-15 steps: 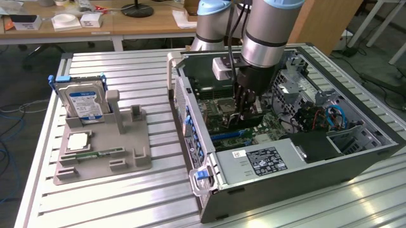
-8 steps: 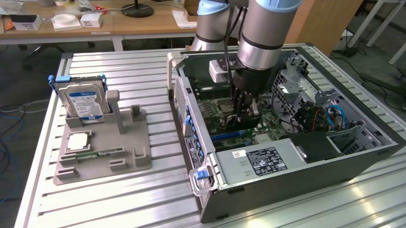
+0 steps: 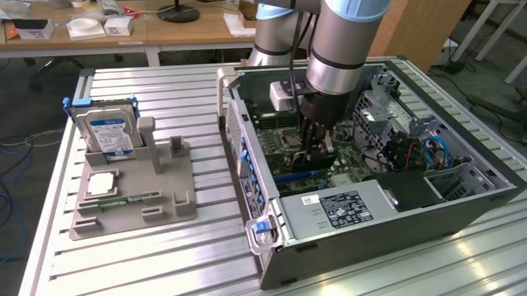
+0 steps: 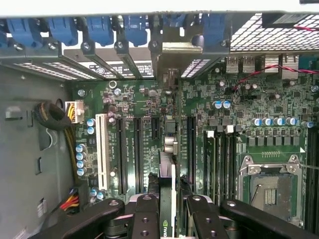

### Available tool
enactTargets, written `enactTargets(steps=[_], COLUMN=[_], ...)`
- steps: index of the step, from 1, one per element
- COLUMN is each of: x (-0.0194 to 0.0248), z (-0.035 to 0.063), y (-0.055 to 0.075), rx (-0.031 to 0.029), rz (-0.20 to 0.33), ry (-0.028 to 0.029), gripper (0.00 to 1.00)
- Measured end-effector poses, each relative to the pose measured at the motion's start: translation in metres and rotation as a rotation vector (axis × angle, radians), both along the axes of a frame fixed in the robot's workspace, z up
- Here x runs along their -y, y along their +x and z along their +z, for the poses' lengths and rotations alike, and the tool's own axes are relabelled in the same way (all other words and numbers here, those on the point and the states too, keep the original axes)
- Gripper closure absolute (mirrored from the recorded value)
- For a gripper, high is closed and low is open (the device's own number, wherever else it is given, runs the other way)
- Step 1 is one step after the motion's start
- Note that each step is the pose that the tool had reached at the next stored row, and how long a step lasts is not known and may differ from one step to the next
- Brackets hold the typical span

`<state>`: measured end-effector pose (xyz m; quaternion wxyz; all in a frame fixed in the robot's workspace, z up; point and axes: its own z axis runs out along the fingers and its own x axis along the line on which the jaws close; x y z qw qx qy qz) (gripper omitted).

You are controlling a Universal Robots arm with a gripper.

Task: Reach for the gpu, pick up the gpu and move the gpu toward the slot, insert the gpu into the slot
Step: 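Insert the gpu into the slot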

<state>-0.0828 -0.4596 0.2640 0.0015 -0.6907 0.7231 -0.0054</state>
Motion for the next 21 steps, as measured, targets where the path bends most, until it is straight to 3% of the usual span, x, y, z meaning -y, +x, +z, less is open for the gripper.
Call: enactTargets(steps=[21], x=[-0.0001], z=[-0.0057], y=[-0.0030], rx=[0.0000], rz=[0.000], ry=[-0.0001], gripper=[0.74])
